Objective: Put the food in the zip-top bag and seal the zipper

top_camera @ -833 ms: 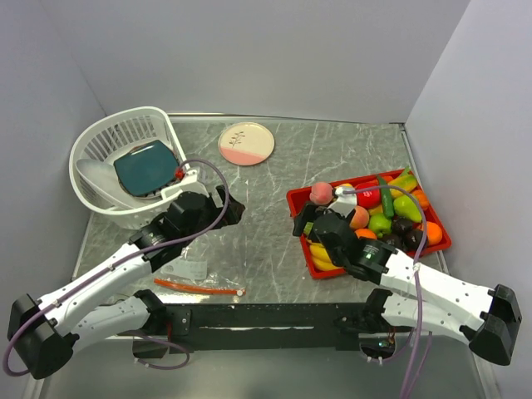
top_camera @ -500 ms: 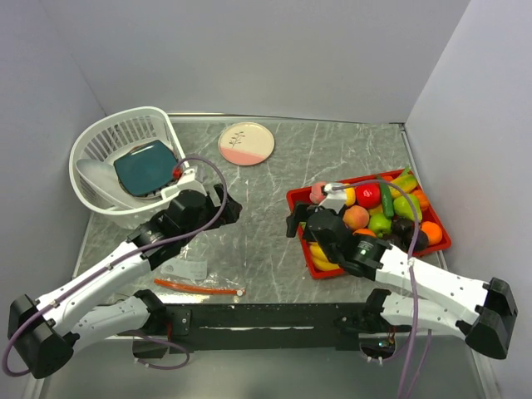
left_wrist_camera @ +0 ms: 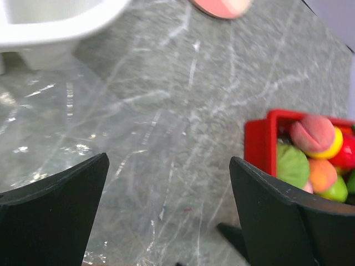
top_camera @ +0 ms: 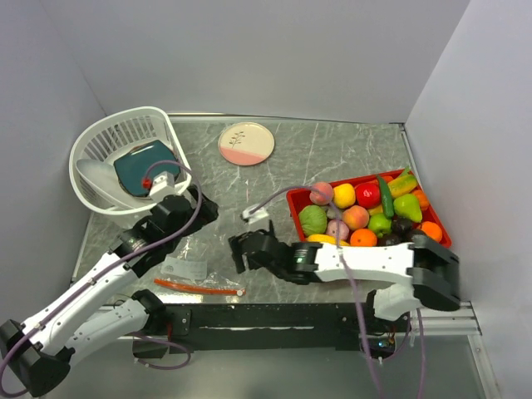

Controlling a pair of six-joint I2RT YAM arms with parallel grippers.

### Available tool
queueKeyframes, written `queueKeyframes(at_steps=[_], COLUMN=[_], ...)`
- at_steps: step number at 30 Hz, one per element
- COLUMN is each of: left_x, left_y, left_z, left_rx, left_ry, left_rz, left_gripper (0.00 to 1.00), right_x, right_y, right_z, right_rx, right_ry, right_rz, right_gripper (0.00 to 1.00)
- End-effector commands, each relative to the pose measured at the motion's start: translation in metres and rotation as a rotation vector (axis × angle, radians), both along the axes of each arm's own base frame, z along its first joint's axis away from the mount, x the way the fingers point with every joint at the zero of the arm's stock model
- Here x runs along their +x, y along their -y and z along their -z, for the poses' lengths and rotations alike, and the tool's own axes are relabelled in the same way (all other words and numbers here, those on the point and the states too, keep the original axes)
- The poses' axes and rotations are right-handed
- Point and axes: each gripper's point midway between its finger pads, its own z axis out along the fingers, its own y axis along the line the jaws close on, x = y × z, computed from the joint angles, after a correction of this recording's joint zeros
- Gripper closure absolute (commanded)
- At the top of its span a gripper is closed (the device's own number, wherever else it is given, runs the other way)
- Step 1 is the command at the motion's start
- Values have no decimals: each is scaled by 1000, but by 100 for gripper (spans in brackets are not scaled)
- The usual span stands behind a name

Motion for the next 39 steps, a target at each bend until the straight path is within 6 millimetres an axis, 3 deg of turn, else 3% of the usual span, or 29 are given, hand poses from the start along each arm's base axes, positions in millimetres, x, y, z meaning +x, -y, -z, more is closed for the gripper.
queueKeyframes(at_steps=[1,2,3,5,6,10,13,14,17,18,20,21,25,29,31,39], left_x=[5,6,9,13,16,19,19,18,17,15,14,14,6,4,5,5], left_y=[-30,-33,-39,-41,-45,-45,-41,-40,-35,-29,-20,-17,11,23,24,14], left_z=[-6,-7,-7,-11,-12,-18,-22,-23,-26,-27,-31,-32,-44,-59,-60,-50], left_rx=[16,25,30,28,24,11,2,5,7,-6,-14,-21,-98,-132,-130,-120], left_ry=[-7,-12,-17,-21,-21,-4,10,14,32,35,69,76,139,172,170,134], left_rz=[-144,-143,-164,-156,-167,-152,-126,-113,-63,-26,40,59,216,284,285,224], left_gripper=[3,3,3,3,3,3,3,3,1,2,5,9,21,31,35,36], right_x=[-13,-13,-14,-10,-7,6,18,24,42,41,55,58,72,92,107,129], right_y=[-54,-64,-69,-85,-89,-101,-96,-91,-68,-65,-47,-42,-25,-15,-11,8], right_z=[8,4,19,17,33,40,45,46,48,32,24,5,-19,-39,-54,-100], right_rx=[13,8,-27,-21,-57,-70,-88,-95,-74,-17,42,94,188,288,360,534], right_ry=[18,37,27,31,20,-1,-40,-47,-113,-138,-159,-155,-226,-271,-283,-284], right_rz=[-196,-218,-234,-239,-231,-177,-109,-81,5,-8,32,36,79,123,153,195], right_gripper=[18,18,18,18,18,20,53,75,100,100,100,100,100,100,100,100])
